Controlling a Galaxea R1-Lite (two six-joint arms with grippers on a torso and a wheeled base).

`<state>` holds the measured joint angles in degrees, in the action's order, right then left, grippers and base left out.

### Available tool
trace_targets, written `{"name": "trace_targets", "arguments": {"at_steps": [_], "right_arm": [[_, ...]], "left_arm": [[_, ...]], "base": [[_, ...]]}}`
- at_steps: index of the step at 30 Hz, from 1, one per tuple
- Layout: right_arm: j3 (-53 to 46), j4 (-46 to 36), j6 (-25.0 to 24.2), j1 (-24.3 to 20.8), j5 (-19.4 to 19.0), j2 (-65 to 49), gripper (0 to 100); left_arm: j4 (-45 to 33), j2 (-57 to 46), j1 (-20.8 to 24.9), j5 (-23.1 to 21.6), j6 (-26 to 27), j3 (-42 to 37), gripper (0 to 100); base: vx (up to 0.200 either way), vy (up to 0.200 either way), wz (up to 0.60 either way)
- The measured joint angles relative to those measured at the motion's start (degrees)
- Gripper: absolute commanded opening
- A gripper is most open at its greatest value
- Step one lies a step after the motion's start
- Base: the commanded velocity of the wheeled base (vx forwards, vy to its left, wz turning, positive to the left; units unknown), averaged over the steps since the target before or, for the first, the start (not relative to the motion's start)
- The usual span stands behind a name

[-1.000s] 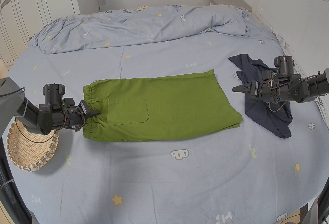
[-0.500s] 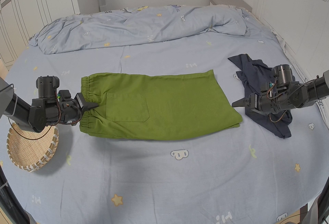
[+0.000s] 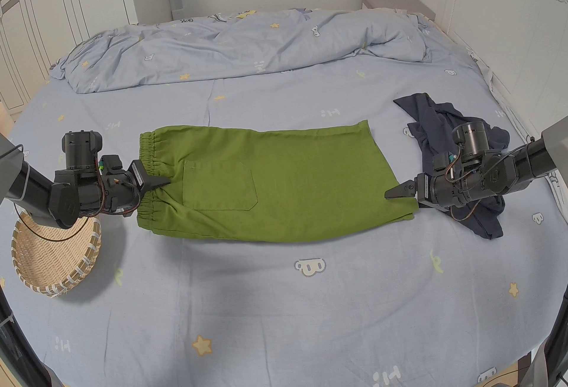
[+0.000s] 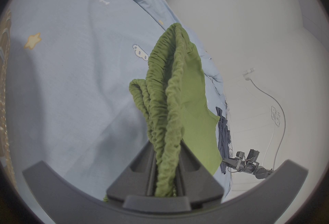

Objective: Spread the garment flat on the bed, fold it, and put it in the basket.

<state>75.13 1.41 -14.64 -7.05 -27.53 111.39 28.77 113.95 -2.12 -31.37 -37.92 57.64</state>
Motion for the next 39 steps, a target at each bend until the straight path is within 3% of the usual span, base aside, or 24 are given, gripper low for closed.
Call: {"name": "trace_targets", "arguments": {"at_steps": [16,17,39], "right_arm": [[0.56,-0.11,-0.49,-0.55,-2.46,2.23,100],[0.59,-0.09,-0.49,-0.52,-2.52,2.34,0],[0.28,-0.16,0.00,0.16,-1.93,2.43,0]], "left_arm": [[0.02,0.22,-0.09,0.00,0.00,0.11,0],[0.02,0.22,-0.09,0.00,0.00,0.11,0],[-0.48,0.48,-0.16,0.00,0.46,0.00,0]], "base": [[0.000,0.000,0.00],[0.000,0.000,0.00],[0.000,0.000,0.00]]}}
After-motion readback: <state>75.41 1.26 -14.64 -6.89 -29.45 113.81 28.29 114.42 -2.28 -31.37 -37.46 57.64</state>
